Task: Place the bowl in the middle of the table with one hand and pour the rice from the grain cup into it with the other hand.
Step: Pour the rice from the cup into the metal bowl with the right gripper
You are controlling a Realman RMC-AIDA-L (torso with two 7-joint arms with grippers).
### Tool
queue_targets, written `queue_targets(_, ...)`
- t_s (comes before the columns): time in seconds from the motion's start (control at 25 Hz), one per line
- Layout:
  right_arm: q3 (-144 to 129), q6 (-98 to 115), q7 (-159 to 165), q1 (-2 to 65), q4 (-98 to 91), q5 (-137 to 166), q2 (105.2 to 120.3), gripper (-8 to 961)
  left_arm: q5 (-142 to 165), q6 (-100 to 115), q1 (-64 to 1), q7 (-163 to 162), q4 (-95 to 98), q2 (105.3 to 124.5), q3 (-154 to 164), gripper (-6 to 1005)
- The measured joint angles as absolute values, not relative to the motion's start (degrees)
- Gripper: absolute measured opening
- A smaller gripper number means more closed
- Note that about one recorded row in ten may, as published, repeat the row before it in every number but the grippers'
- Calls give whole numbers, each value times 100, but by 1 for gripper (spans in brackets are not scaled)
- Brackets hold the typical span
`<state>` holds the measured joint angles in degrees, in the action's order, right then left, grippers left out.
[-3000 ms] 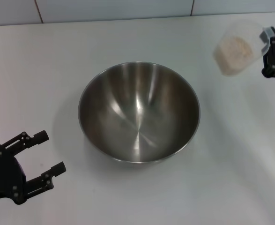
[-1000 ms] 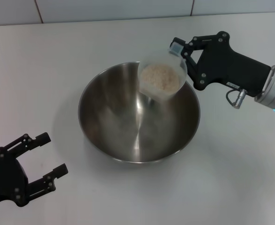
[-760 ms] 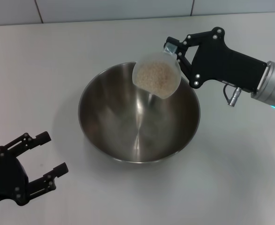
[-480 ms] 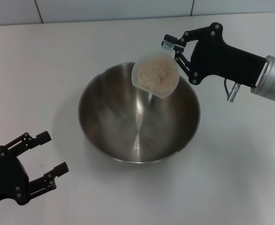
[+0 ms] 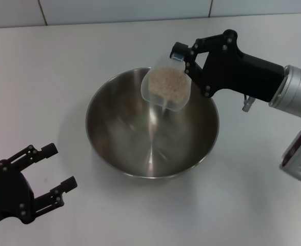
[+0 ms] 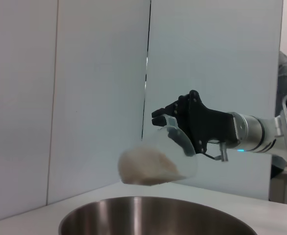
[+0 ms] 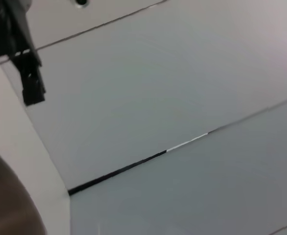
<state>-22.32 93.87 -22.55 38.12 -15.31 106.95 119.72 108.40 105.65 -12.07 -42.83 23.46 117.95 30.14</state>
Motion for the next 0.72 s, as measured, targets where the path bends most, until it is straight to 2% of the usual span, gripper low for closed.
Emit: queue_targets(0.72, -2471, 9047, -5718, 3913, -1244, 10652, 11982, 12, 10847, 10553, -1213, -4220, 2233, 11795, 3015, 770)
